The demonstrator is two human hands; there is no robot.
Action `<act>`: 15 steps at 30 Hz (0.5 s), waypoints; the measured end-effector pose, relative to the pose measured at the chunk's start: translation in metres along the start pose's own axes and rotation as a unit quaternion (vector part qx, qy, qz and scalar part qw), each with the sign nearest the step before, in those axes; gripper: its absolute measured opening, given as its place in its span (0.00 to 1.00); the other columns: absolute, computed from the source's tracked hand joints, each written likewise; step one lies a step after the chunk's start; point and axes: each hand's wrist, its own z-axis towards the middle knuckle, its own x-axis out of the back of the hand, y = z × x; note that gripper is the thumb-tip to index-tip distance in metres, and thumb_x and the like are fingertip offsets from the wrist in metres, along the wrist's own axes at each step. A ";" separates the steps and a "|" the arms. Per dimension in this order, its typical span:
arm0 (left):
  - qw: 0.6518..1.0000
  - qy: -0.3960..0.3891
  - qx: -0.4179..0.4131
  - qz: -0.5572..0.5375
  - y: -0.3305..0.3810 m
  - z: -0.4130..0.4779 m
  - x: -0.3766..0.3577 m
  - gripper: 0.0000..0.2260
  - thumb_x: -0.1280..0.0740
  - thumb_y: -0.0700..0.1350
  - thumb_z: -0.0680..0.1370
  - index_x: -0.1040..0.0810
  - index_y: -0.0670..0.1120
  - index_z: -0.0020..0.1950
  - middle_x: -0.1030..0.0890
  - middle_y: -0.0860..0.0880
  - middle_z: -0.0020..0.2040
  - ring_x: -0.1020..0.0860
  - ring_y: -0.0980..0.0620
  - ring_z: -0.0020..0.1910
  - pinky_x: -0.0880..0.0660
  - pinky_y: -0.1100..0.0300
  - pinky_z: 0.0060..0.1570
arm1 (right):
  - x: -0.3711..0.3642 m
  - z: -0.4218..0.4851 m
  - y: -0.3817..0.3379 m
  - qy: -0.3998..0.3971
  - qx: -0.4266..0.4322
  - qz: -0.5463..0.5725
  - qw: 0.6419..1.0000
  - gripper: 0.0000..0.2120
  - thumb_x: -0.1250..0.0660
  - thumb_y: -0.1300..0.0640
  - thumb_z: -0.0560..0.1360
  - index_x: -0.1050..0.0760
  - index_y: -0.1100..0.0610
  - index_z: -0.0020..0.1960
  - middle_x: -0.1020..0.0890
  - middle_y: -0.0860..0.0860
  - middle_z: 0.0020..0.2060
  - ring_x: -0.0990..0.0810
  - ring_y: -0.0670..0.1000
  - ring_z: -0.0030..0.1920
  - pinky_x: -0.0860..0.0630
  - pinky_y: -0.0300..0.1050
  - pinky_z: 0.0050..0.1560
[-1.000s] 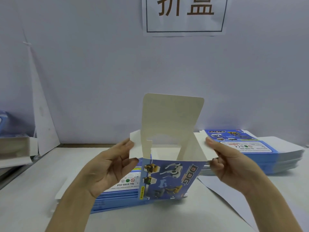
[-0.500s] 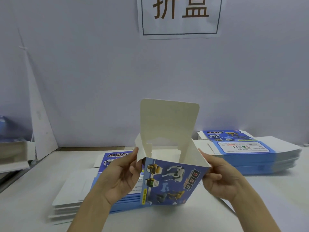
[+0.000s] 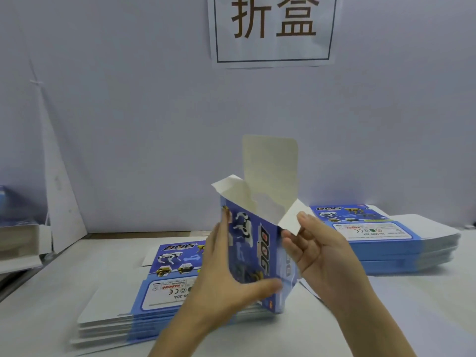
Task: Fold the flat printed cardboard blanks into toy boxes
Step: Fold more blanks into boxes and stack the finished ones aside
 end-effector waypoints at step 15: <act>0.883 0.227 -0.318 0.259 -0.020 0.012 0.038 0.65 0.16 0.53 0.52 0.53 0.43 0.77 0.42 0.42 0.68 0.42 0.51 0.69 0.42 0.73 0.67 | -0.019 -0.027 -0.030 0.019 0.319 -0.298 0.899 0.09 0.34 0.44 0.72 0.21 0.49 0.43 0.18 0.43 0.37 0.20 0.42 0.39 0.24 0.35 0.45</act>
